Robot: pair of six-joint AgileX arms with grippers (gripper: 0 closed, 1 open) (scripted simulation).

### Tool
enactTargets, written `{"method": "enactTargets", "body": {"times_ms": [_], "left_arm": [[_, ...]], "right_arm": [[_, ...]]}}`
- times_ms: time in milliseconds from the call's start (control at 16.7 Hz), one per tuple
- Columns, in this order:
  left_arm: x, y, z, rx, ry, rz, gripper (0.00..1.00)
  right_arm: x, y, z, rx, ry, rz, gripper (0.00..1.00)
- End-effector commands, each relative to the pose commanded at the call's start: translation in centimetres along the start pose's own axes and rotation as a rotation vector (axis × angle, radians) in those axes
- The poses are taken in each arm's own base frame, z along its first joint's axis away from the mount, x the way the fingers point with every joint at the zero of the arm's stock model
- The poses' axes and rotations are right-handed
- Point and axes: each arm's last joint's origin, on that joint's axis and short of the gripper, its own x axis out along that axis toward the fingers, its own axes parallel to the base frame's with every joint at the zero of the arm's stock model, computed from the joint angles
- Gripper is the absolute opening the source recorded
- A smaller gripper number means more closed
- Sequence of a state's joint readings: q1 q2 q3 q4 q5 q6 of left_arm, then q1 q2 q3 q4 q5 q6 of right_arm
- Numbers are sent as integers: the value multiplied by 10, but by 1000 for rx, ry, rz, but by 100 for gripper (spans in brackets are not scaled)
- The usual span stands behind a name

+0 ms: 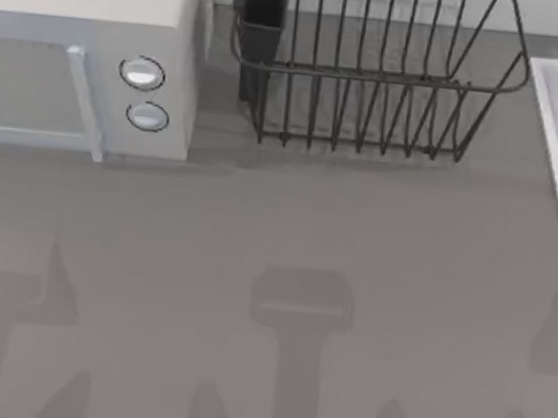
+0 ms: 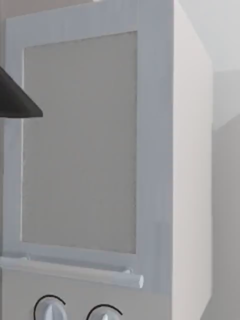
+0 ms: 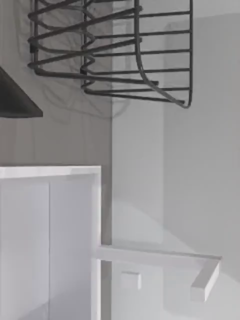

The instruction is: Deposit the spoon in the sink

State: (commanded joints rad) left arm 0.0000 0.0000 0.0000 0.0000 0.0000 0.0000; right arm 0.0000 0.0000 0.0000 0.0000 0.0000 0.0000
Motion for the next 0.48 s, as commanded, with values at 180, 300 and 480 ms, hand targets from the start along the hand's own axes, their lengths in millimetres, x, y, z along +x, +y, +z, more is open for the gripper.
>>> {"method": "enactTargets", "body": {"times_ms": [180,300,480], "left_arm": [[0,0,0,0,0,0,100],[0,0,0,0,0,0,100],[0,0,0,0,0,0,100]], "right_arm": [[0,0,1,-11,11,-4,100],[1,-2,5,-63,64,-18,100],[6,-7,16,-214,221,-37,100]]}}
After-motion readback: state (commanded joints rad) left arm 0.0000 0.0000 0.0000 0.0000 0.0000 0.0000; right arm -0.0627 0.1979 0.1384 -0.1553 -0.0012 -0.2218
